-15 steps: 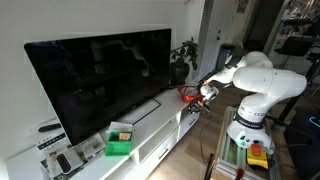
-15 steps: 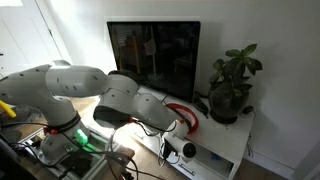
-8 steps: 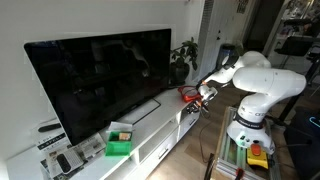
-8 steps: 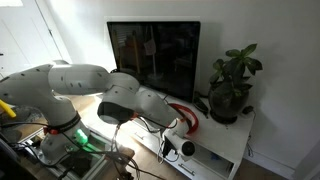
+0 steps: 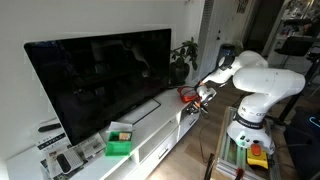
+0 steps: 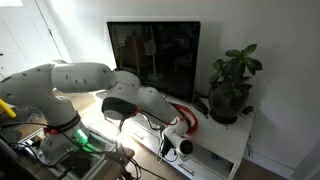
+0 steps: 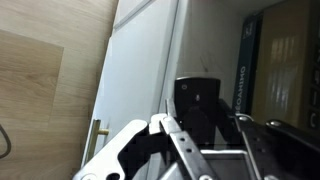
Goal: Put the remote in the first shelf, from the right, on the TV stand
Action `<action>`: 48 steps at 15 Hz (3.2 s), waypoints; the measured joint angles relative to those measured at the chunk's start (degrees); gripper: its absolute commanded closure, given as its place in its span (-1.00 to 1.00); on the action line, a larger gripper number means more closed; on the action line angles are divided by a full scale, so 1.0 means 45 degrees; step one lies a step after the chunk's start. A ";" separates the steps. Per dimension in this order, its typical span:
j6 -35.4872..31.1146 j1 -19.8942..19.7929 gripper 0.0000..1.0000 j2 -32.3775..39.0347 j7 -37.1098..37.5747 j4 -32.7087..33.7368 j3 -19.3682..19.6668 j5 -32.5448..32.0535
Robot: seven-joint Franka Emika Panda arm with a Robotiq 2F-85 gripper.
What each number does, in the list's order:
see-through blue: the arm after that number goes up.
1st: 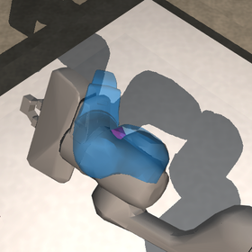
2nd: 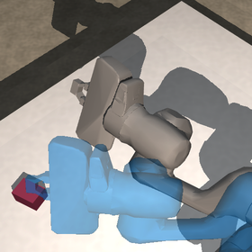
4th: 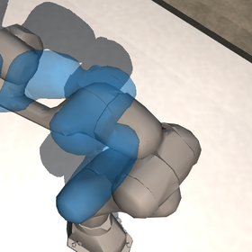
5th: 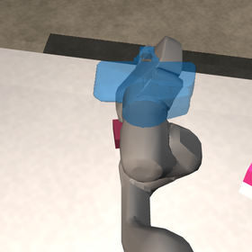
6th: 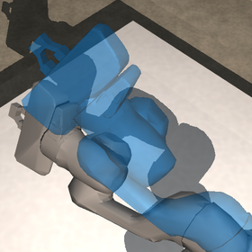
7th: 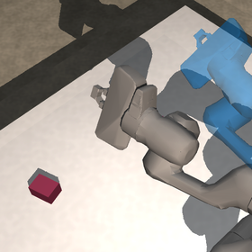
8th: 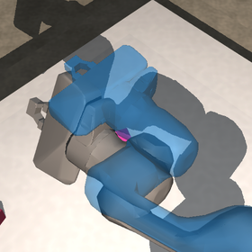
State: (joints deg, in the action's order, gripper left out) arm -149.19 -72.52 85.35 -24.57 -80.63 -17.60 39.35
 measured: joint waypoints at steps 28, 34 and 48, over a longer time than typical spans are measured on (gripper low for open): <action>-0.0858 0.1162 -0.35 -0.0072 -0.2109 0.0307 0.0785 0.4037; -0.1037 0.1308 -0.98 -0.0079 -0.2298 0.0329 0.0934 0.4548; -0.2204 0.1395 -1.00 -0.0091 -0.3927 0.0539 0.1421 0.4654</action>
State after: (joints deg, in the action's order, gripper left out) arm -159.11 -66.24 84.94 -42.24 -78.20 -11.21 60.29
